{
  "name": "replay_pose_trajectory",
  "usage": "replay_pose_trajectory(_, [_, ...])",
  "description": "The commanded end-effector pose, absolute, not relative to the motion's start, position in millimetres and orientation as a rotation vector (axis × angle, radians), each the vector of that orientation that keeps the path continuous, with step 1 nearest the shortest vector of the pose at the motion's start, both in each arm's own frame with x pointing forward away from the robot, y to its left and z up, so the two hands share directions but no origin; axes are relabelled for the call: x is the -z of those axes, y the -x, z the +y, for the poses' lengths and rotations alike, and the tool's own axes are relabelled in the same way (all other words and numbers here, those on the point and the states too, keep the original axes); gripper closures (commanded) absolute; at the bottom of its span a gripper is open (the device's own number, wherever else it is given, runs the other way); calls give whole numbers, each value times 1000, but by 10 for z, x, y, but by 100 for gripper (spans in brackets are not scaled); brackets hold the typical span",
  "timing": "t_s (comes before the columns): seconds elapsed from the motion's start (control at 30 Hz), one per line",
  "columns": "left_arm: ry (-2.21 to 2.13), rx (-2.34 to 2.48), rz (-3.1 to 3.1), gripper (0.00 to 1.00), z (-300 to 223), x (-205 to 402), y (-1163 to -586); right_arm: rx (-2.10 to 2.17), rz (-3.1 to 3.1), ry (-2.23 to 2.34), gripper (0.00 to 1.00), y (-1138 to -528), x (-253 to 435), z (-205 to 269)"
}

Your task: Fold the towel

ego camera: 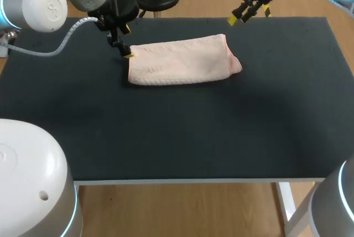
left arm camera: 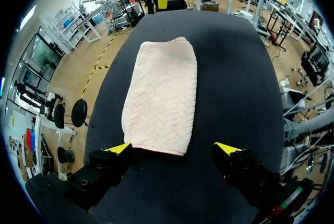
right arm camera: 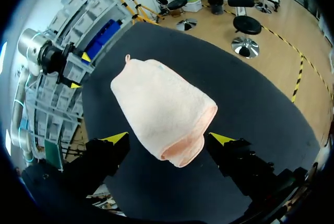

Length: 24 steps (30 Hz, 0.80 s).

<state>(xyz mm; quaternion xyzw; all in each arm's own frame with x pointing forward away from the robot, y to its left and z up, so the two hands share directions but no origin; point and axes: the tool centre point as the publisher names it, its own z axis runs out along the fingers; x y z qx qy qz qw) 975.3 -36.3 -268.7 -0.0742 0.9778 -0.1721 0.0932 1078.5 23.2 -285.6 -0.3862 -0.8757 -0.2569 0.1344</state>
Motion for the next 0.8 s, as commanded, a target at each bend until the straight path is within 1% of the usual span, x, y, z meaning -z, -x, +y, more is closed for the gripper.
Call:
replay_pose_trajectory(0.03, [217,516,2903,0,-356,2693,-9754,881,-2480,1210,0,-10598,2965,122])
replay_pose_trajectory(0.17, [217,516,2903,0,-356,2693,-9754,879,-2431,1262,0,-10572,3164,55])
replay_pose_trajectory(0.37, [217,516,2903,0,-356,2693,-9754,910,-2305,1319,0,-10699,3430,-56])
replay_pose_trajectory(0.6, [217,516,2903,0,-356,2693,-9754,888,-2214,1312,0,-10750,3742,-28])
replay_pose_trajectory(0.8, [217,516,2903,0,-356,2693,-9754,834,-2198,1280,0,-10704,3875,60])
